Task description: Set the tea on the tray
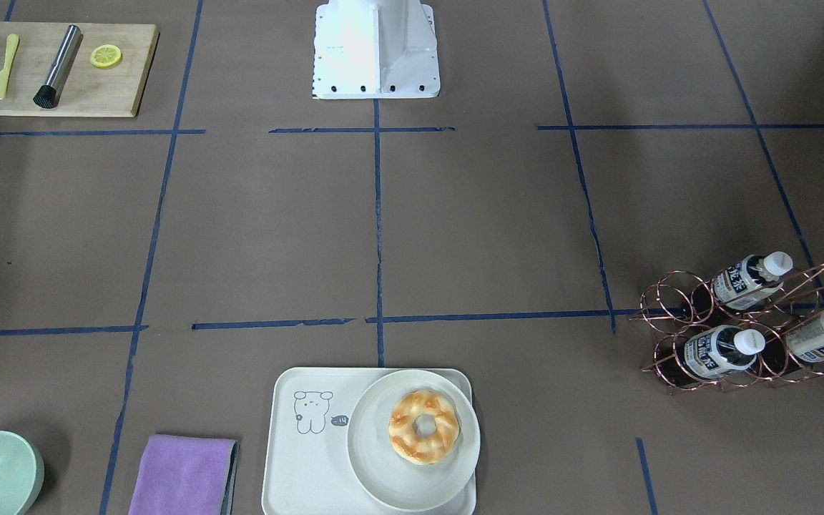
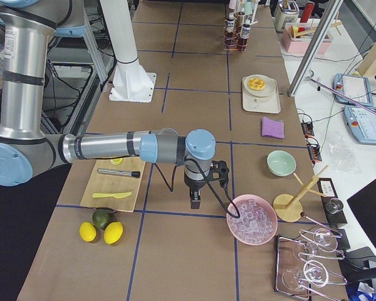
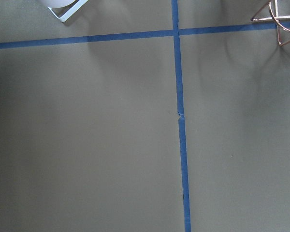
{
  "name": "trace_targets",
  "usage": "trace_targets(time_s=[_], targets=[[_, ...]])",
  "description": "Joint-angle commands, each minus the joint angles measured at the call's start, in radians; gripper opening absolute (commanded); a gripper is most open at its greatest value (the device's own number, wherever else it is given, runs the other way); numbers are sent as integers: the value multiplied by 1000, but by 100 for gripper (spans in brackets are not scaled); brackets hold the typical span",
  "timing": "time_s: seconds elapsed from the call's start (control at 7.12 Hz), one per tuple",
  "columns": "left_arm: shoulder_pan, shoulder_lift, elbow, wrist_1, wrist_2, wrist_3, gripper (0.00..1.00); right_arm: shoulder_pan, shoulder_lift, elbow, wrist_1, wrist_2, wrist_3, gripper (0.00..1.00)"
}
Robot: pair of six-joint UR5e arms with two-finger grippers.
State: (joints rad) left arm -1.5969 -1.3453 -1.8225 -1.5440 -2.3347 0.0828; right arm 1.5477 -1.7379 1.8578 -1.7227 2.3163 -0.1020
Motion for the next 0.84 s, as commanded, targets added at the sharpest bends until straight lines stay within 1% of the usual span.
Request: trace_targets(time_s=[0.0, 0.28, 0.42, 0.56, 0.7], targets=[[3, 0, -1, -1, 0, 0, 100, -1, 0, 0, 2, 0, -1, 100], [5, -18, 3, 1, 6, -3, 100, -1, 0, -2, 14, 0, 1, 100], [5, -67, 9, -1, 12, -6, 100, 0, 0, -2, 14, 0, 1, 100], [5, -169, 46, -16, 20, -9, 100, -1, 0, -3, 14, 0, 1, 100], [5, -231, 98, -19, 21, -9, 100, 0, 0, -3, 14, 0, 1, 100]])
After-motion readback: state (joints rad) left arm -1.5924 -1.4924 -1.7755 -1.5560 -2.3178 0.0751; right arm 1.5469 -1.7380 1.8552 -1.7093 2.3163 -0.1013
